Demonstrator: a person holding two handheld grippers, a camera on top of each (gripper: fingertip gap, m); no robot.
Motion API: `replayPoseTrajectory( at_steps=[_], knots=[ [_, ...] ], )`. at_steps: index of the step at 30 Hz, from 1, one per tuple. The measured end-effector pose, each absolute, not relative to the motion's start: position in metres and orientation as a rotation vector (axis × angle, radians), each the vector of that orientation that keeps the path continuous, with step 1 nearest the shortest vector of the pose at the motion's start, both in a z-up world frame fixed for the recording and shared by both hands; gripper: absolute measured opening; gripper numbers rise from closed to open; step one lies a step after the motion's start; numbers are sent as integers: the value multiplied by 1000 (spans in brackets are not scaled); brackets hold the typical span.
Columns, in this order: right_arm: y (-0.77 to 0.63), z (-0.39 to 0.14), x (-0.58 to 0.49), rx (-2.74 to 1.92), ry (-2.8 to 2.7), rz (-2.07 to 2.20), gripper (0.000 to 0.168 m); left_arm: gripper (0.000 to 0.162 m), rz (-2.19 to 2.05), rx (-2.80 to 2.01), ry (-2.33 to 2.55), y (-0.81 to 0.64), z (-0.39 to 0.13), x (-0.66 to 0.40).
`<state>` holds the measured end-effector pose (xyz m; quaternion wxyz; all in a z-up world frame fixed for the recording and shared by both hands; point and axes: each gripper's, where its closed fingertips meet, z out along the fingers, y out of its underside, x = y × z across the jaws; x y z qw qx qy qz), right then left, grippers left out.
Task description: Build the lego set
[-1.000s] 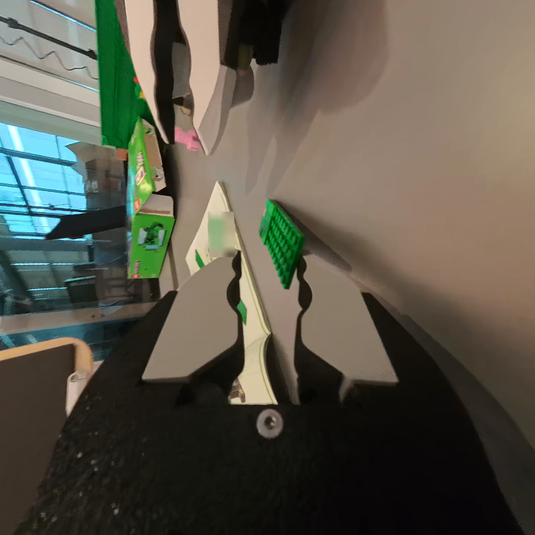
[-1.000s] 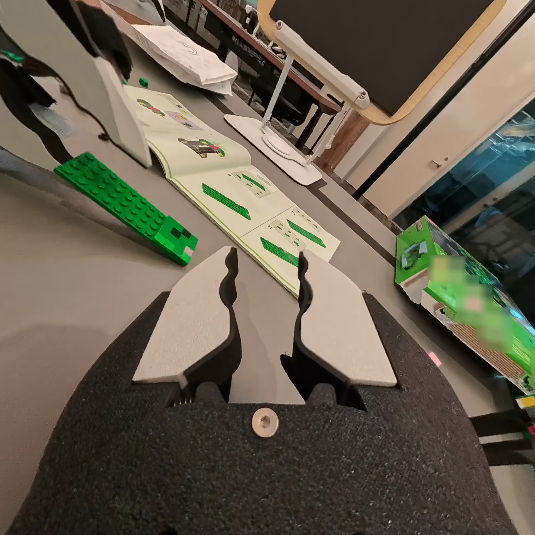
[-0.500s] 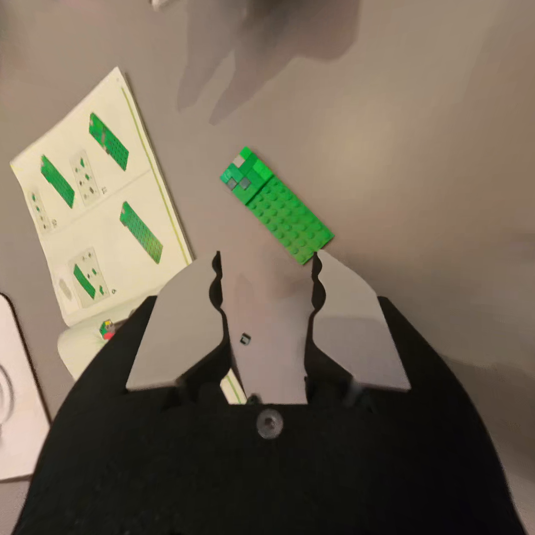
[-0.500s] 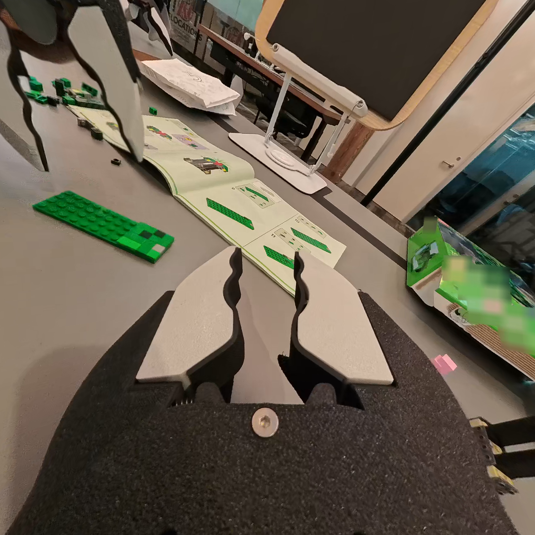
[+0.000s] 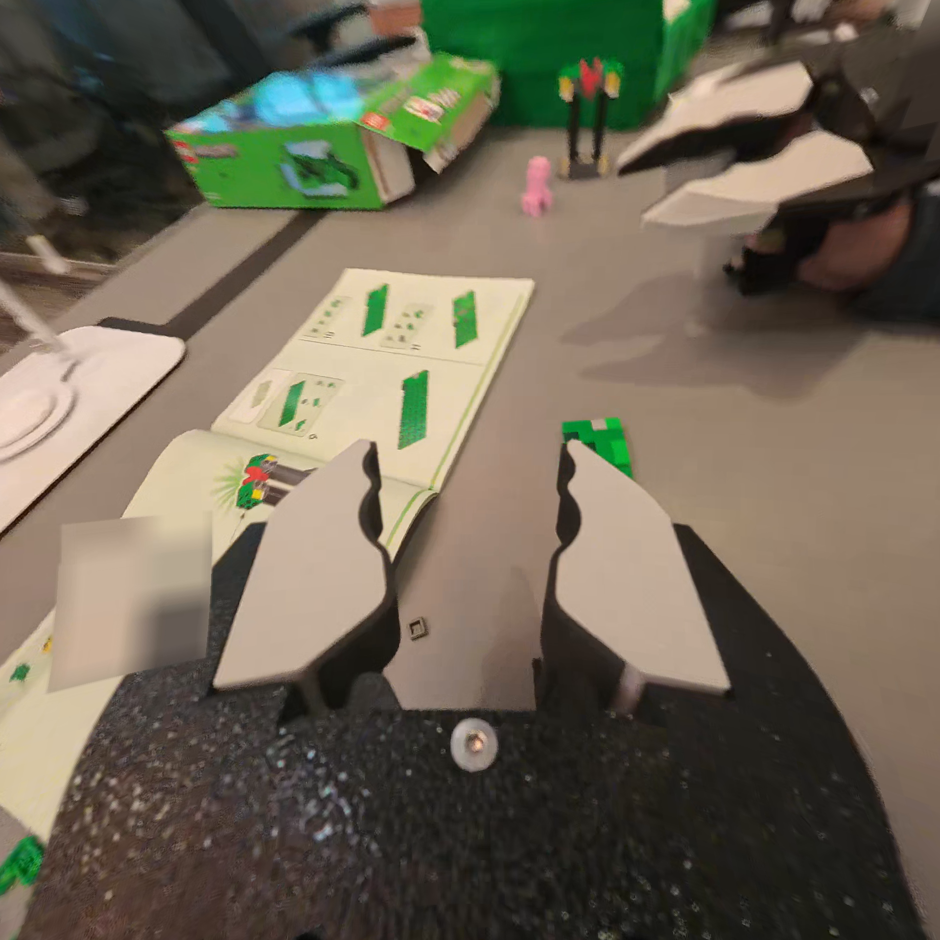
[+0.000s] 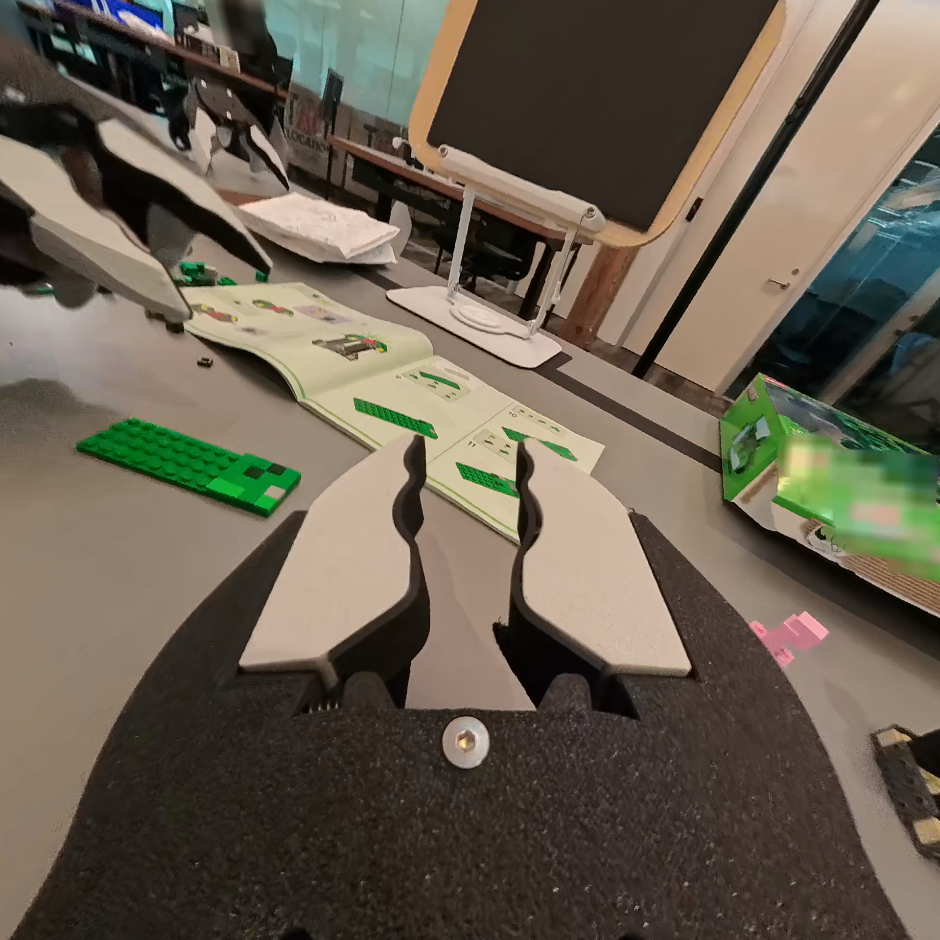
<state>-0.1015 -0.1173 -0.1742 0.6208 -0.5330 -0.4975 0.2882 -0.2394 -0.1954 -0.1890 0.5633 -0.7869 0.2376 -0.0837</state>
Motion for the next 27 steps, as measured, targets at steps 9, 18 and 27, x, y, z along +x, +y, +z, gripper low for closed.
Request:
replayPoseTrajectory(
  at_steps=[9,18,27],
  knots=[
    [-108,-169,-120,-1226,-1072,629,10,9,-96,-1683,415,-206,-181,-253],
    [-96,-171,-138,-1265,-1042,598,0,0,17,-1623,460,-207,-178,-252],
    [-91,-166,-131,-1305,-959,662,0,0,181,-1552,564,-209,-173,-236]
  ],
)
